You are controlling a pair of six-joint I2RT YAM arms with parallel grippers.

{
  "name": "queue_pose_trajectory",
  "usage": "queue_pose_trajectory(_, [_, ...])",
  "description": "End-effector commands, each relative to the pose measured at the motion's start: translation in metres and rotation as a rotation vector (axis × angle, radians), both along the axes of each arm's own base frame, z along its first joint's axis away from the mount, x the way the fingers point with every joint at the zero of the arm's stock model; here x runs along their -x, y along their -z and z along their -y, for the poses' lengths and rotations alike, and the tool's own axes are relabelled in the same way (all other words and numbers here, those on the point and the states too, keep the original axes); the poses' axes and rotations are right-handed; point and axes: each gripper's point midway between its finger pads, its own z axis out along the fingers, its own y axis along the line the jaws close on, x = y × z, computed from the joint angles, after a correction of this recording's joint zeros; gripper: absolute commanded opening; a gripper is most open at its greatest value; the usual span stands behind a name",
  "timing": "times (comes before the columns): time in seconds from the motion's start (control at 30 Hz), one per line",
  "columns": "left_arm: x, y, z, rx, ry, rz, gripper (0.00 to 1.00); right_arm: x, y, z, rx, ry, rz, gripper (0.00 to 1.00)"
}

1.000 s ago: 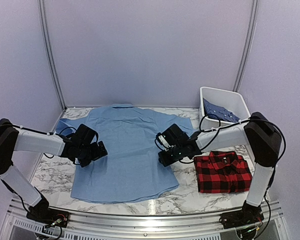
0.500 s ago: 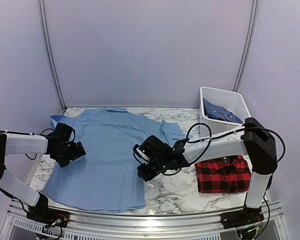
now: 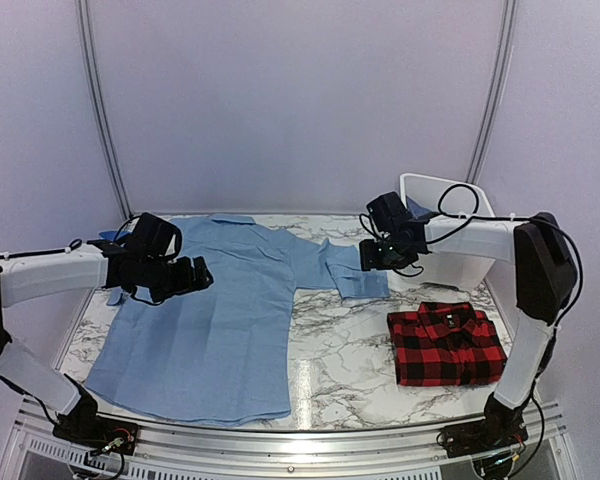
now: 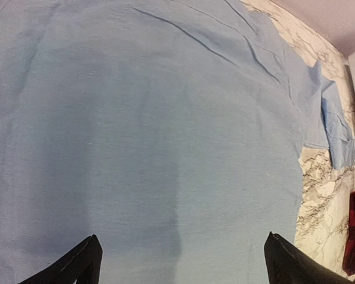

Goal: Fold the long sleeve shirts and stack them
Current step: Move the flattened shirt to the center of the board, then pick up the sleeve from the center of the board.

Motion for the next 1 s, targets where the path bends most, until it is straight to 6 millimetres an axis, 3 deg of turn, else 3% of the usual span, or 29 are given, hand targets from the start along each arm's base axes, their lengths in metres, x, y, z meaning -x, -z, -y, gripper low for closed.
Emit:
queue_pose_trajectory(0.0, [0.004, 0.005, 0.026, -0.019, 0.080, -0.033, 0.99, -0.020, 0.018, 0.036, 0.059, 0.078, -0.010, 0.61])
queue_pose_trajectory(0.07, [0.002, 0.005, 0.034, -0.016, 0.092, -0.032, 0.99, -0.029, 0.028, 0.049, 0.060, 0.097, -0.015, 0.60])
queue_pose_trajectory(0.17, [0.000, 0.004, 0.042, -0.011, 0.101, -0.034, 0.99, -0.030, 0.045, 0.054, 0.057, 0.091, -0.050, 0.59])
queue_pose_trajectory(0.47, [-0.004, 0.002, 0.062, 0.022, 0.130, -0.047, 0.99, -0.011, 0.090, 0.060, 0.075, 0.103, -0.123, 0.52])
queue_pose_trajectory(0.63, [-0.008, -0.003, 0.069, 0.046, 0.125, -0.038, 0.99, 0.000, 0.107, 0.054, 0.081, 0.092, -0.149, 0.38])
queue_pose_trajectory(0.73, [-0.009, -0.008, 0.073, 0.068, 0.118, -0.031, 0.99, -0.001, 0.103, 0.050, 0.082, 0.086, -0.143, 0.19])
queue_pose_trajectory(0.83, [-0.009, -0.013, 0.079, 0.110, 0.120, -0.030, 0.99, -0.009, 0.080, 0.047, 0.080, 0.087, -0.099, 0.00])
queue_pose_trajectory(0.97, [-0.007, -0.020, 0.089, 0.183, 0.133, -0.034, 0.99, -0.023, 0.031, 0.034, 0.042, 0.063, 0.001, 0.00])
